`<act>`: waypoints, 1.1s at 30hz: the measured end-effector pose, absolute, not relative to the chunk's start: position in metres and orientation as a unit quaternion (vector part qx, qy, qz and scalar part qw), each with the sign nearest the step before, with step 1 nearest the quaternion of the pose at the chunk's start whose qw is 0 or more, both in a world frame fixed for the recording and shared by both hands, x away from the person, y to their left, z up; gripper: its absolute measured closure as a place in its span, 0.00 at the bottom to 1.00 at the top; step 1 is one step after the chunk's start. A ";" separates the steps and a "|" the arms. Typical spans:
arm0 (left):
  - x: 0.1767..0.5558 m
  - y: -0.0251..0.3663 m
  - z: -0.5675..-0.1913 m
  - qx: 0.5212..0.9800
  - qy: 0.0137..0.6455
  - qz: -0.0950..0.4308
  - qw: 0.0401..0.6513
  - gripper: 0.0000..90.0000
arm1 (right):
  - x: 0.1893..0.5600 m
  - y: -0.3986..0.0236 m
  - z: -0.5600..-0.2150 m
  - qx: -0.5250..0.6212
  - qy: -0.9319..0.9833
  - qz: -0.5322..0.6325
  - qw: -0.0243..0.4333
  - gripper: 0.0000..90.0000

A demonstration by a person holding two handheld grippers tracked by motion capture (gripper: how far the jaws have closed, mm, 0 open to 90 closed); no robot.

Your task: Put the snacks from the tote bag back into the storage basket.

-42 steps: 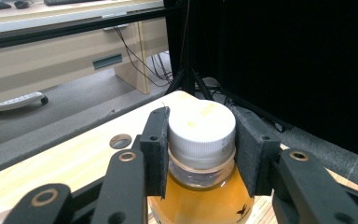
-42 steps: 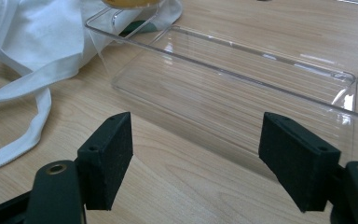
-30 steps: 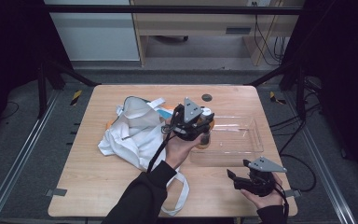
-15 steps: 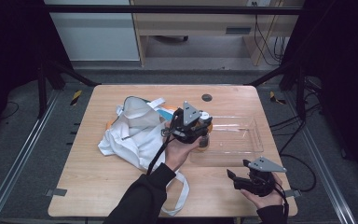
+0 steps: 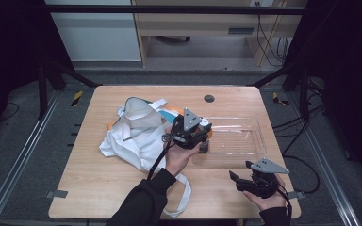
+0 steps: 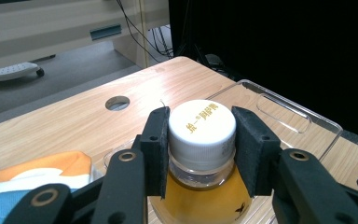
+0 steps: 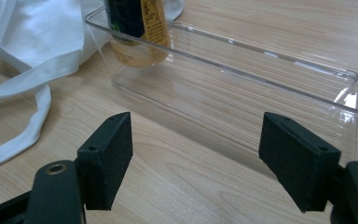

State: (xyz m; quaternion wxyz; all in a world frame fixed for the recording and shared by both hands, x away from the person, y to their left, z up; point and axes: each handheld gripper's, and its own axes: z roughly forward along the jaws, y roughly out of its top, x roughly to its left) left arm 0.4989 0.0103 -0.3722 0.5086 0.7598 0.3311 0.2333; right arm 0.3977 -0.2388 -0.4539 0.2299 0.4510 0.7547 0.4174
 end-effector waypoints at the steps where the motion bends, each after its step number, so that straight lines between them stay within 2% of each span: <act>1: 0.499 0.010 -0.372 0.760 0.331 0.233 0.509 0.65 | 0.398 -0.239 -0.454 0.451 0.755 0.417 0.230 0.29; 33: 0.496 0.009 -0.393 0.772 0.326 0.236 0.492 0.65 | 0.398 -0.239 -0.454 0.451 0.755 0.417 0.230 0.29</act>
